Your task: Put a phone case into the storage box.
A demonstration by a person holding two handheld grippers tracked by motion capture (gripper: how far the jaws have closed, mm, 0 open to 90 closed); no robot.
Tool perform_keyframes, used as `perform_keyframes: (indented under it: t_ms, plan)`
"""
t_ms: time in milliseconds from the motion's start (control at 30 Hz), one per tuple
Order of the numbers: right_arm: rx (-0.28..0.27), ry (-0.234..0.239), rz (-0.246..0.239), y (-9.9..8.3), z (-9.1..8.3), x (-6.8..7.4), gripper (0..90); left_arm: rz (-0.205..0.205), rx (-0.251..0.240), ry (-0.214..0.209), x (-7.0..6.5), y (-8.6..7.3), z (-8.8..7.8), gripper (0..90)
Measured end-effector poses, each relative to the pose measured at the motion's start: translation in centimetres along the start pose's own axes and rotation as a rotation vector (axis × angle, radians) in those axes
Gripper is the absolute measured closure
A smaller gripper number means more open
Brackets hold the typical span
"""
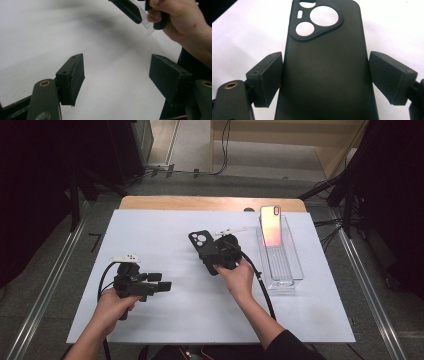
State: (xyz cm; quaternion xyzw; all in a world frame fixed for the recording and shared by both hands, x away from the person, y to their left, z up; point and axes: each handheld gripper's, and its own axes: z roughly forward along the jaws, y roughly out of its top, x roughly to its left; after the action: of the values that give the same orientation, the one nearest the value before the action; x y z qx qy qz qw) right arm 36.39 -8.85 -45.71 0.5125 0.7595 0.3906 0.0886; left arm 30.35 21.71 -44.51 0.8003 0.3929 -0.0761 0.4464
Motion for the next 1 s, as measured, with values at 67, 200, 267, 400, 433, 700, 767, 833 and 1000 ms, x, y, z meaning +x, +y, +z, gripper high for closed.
perform_keyframes:
  t_ms: [67, 200, 267, 400, 433, 700, 767, 833, 1000]
  plan:
    - [-0.002, 0.010, 0.001, 0.0, -0.6, 0.0, 13.4, 0.004, 0.010, 0.008, -0.1, 0.1, 0.1, 30.4]
    - [-0.017, 0.038, 0.017, -0.2, -1.7, 0.1, 13.4, -0.005, 0.004, -0.005, -0.3, 0.4, 0.3, 30.4]
    - [-0.021, 0.045, 0.016, -0.3, -2.1, 0.1, 13.4, -0.007, 0.004, -0.009, -0.4, 0.5, 0.4, 30.3]
    - [-0.019, 0.069, 0.005, -0.8, -3.2, 0.3, 13.4, -0.015, 0.000, -0.017, -0.5, 0.8, 0.5, 30.2]
    - [-0.015, 0.066, -0.007, -1.0, -3.5, 0.4, 13.4, -0.016, 0.000, -0.017, -0.6, 0.8, 0.5, 30.2]
    - [-0.021, 0.088, -0.027, -2.3, -5.5, 0.3, 13.4, -0.027, -0.004, -0.019, -1.0, 1.4, 0.5, 30.2]
    - [-0.030, 0.096, -0.018, -2.6, -5.8, 0.2, 13.4, -0.031, -0.006, -0.018, -1.3, 1.6, 0.7, 30.1]
    - [-0.045, 0.097, -0.010, -2.9, -5.9, 0.1, 13.3, -0.031, -0.006, -0.015, -1.5, 1.8, 0.9, 30.1]
    - [-0.057, 0.108, 0.000, -3.2, -6.1, 0.0, 13.3, -0.061, 0.008, 0.010, -2.1, 2.3, 1.3, 29.6]
